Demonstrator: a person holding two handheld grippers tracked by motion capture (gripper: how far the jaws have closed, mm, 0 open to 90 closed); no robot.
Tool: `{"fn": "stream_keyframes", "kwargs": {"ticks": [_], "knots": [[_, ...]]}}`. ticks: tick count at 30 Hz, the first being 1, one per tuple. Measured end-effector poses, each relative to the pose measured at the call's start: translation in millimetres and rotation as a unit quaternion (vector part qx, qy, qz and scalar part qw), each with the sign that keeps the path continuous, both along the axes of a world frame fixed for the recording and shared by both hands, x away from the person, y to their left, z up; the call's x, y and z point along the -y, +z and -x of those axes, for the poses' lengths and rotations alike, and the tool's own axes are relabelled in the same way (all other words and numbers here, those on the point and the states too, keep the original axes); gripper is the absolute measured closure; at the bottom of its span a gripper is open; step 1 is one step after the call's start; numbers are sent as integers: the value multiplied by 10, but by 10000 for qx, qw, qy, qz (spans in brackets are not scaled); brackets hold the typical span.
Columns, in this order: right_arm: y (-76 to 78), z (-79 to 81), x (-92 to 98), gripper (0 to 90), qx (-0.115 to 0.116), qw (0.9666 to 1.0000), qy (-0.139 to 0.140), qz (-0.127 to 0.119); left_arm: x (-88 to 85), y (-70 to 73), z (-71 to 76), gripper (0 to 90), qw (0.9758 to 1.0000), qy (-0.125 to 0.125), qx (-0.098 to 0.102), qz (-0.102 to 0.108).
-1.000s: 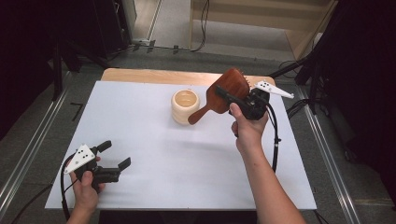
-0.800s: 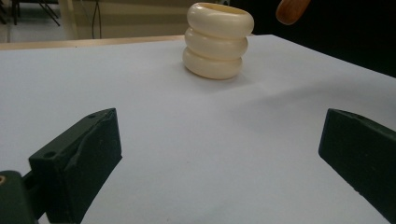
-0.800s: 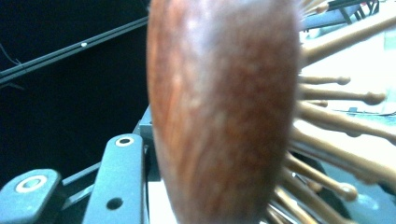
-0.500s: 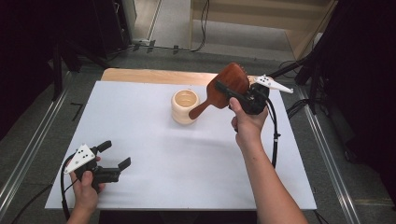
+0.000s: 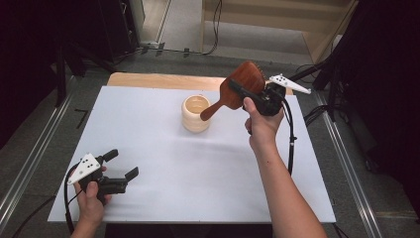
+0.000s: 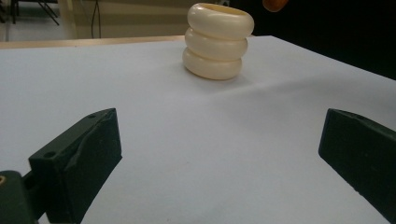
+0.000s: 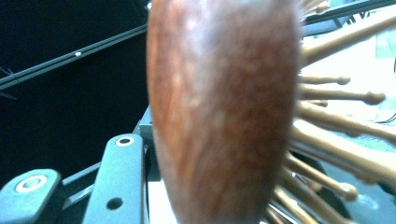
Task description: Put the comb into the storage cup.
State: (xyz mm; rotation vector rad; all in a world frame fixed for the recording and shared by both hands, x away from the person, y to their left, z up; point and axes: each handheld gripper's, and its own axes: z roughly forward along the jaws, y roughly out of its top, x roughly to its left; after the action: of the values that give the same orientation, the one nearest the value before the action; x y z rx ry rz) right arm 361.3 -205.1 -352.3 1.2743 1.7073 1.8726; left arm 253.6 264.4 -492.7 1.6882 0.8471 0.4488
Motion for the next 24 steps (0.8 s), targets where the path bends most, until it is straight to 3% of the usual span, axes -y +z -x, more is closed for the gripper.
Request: {"fn": "stream_keyframes", "kwargs": {"ticks": [24], "knots": [[-67, -332, -145, 510, -88, 9998, -148, -73, -3, 2, 2, 0, 10000, -22, 3, 3]]}}
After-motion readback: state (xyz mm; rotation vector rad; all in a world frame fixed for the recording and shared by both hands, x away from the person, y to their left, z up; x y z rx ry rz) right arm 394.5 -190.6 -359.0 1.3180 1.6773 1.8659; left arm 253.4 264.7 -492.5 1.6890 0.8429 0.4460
